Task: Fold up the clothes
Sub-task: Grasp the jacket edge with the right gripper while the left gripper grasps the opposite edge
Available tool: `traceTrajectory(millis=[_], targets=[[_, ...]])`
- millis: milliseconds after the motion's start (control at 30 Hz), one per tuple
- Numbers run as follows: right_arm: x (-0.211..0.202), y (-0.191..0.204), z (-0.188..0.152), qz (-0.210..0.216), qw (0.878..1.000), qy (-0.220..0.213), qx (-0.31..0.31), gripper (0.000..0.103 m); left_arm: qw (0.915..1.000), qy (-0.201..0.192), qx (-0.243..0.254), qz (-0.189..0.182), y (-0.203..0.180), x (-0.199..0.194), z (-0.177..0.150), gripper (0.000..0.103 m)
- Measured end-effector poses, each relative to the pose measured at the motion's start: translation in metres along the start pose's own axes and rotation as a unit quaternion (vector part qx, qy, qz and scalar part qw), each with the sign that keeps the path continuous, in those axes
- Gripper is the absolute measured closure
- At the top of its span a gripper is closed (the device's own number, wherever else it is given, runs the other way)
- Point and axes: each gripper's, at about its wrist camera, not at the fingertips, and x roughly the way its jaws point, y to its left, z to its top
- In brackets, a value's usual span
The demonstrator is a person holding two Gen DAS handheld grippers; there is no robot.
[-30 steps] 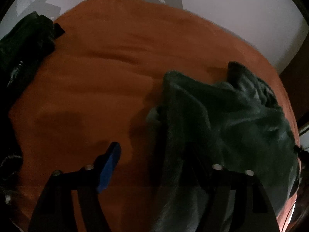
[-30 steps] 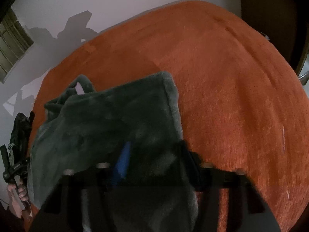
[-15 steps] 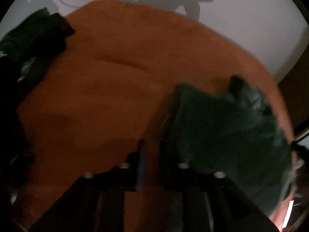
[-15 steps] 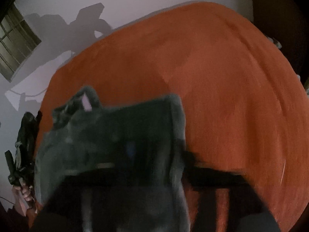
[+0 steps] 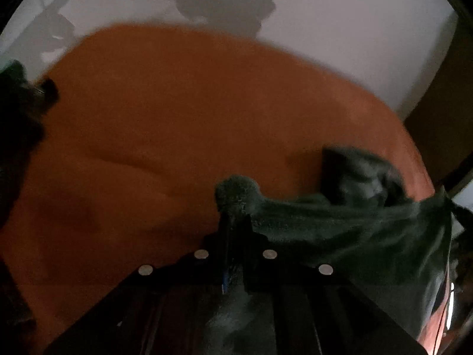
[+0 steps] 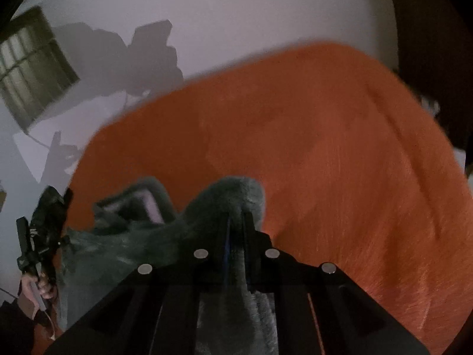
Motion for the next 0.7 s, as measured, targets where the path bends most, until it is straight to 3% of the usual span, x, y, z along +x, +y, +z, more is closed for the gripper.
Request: traceTrajectory(millis=[100,200,267,433,467,500,567,633,700], targets=[[-0.001,0.000,0.005,0.006,1.000,0.004,0.002,0.096,0.9996,-0.014,-0.026,-0.004,0.023,-0.018,0.003,0.096],[0.039,-0.010,0.008,-0.025,0.998,0.059,-0.001,0.096,0.9988,0.045,-0.009,0.017,0.030,0.017,0.002,0.096],[0.067,-0.020,0.006,-0.048,0.994,0.096,0.000,0.096,0.9974,0.064,0.012,0.030,0.026,0.034,-0.002,0.093],[0.083,-0.029,0.003,-0.072,0.989,0.132,0.003,0.094,0.9924,0.116,-0.012,0.040,0.027,0.051,-0.008,0.087],[0.079,-0.028,0.006,-0.074,0.989,0.131,0.000,0.089,0.9916,0.120,-0.014,0.045,0.028,0.049,-0.006,0.083],[0.072,-0.026,0.010,-0.080,0.989,0.127,-0.002,0.081,0.9919,0.115,-0.019,0.052,0.029,0.042,-0.004,0.082],[0.046,-0.020,0.013,-0.105,0.990,0.094,-0.005,0.073,0.9965,0.051,-0.038,0.054,0.034,0.005,0.002,0.080],[0.011,-0.008,0.012,-0.113,0.992,0.050,-0.013,0.073,0.9957,-0.005,-0.056,0.074,0.038,-0.033,0.005,0.072],[-0.023,0.005,0.009,-0.112,0.994,0.004,-0.016,0.073,0.9929,-0.031,-0.072,0.089,0.039,-0.067,0.003,0.062]])
